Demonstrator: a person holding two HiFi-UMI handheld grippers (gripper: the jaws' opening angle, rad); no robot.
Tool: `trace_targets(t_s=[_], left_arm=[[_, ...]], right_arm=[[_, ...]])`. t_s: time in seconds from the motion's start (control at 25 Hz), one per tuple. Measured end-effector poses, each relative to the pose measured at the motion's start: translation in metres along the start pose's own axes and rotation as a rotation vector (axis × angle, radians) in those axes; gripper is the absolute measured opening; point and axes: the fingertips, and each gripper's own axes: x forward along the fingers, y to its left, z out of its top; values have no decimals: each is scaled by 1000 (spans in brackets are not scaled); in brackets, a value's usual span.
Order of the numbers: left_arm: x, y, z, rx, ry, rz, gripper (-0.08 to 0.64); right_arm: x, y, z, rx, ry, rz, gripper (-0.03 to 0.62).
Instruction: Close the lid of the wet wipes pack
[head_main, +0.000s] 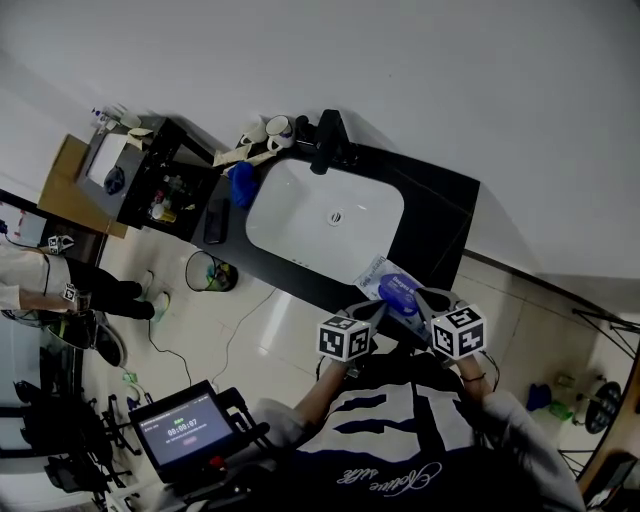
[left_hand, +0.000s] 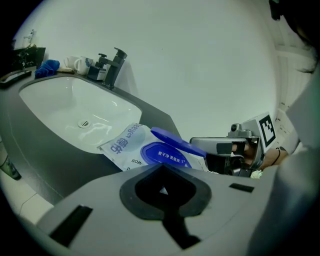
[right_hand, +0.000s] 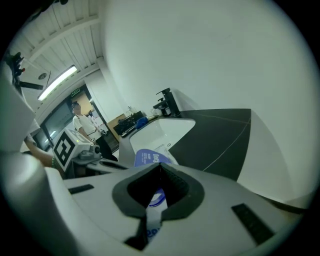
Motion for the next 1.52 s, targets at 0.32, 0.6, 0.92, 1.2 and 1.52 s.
trace_targets(t_s=[0.32,0.6,0.92,1.2,1.52], left_arm=[[-5,14,-4,-12,-11,24,0],[-18,14,-7,-17,-22,24,2],[-37,-1,-7,-13,-31,11,0],[-44,-8,-4,-7,-59,-11,0],[-78,-26,19,-19,-204,-76,1]], right_arm=[[27,13,-26,-128,113,6,-2],[31,13,-36,-174,197,-50,-2],[18,24,-32,-171,223,-78,-2],[11,27,-34,-217,148,-127,-2],[-17,46,-23,-29,-22,-125,-2]])
